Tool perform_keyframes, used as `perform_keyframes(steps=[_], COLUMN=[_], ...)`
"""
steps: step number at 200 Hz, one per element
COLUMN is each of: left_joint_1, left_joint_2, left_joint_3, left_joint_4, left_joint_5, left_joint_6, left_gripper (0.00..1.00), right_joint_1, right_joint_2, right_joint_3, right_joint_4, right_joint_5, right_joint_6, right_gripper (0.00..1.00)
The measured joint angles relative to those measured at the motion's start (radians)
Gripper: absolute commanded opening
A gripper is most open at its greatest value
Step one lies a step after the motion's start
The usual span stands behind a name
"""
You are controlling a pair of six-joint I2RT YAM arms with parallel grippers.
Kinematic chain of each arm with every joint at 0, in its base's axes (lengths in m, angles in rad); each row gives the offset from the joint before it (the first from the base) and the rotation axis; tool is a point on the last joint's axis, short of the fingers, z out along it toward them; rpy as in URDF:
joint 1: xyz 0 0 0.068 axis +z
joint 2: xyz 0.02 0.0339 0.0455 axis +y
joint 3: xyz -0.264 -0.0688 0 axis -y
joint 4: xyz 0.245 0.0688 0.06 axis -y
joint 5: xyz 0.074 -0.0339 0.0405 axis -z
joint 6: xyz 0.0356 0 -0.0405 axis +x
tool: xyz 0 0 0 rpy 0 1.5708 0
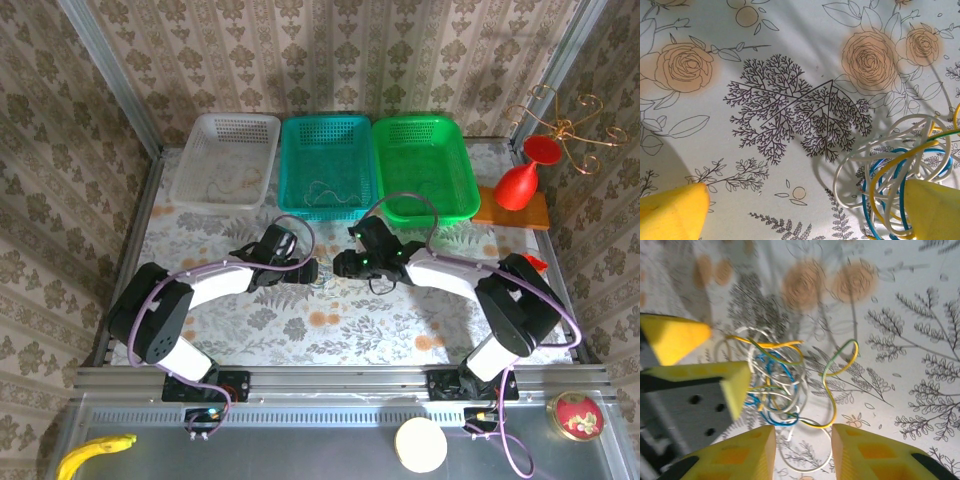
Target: Untangle the cables
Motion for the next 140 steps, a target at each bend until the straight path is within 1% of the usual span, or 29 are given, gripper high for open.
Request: perform_keyframes(steps=[26,57,106,140], left_joint_1=[0.0,0.0,0.0,0.0], left_joint_2=[0.0,0.0,0.0,0.0], left_joint_3=[-0.003,-0.014,-0.021,-0.028], left_joint_4=[0.001,0.009,0.024,0.035], left_joint_5=[0.0,0.0,-0.001,-0.004], left_joint_6=[-0.007,-0.012,-0.014,-0.014], left_gripper=[1.0,1.0,1.0,1.0], right_joint_1=[0.023,0.037,0.038,0.038], right_joint_2=[0.045,0.081,0.123,0.151], right_joint_3=[0.001,0.018,0.042,0.058], right_joint_4=[-0.004,-0.018,-0.015,-0.004], right_joint_5=[0.027,0.054,0.064,0.063], right_joint_6=[-0.012,-0.017,-0.013,-0.004], right_gripper=[0.41,0.41,0.39,0.35])
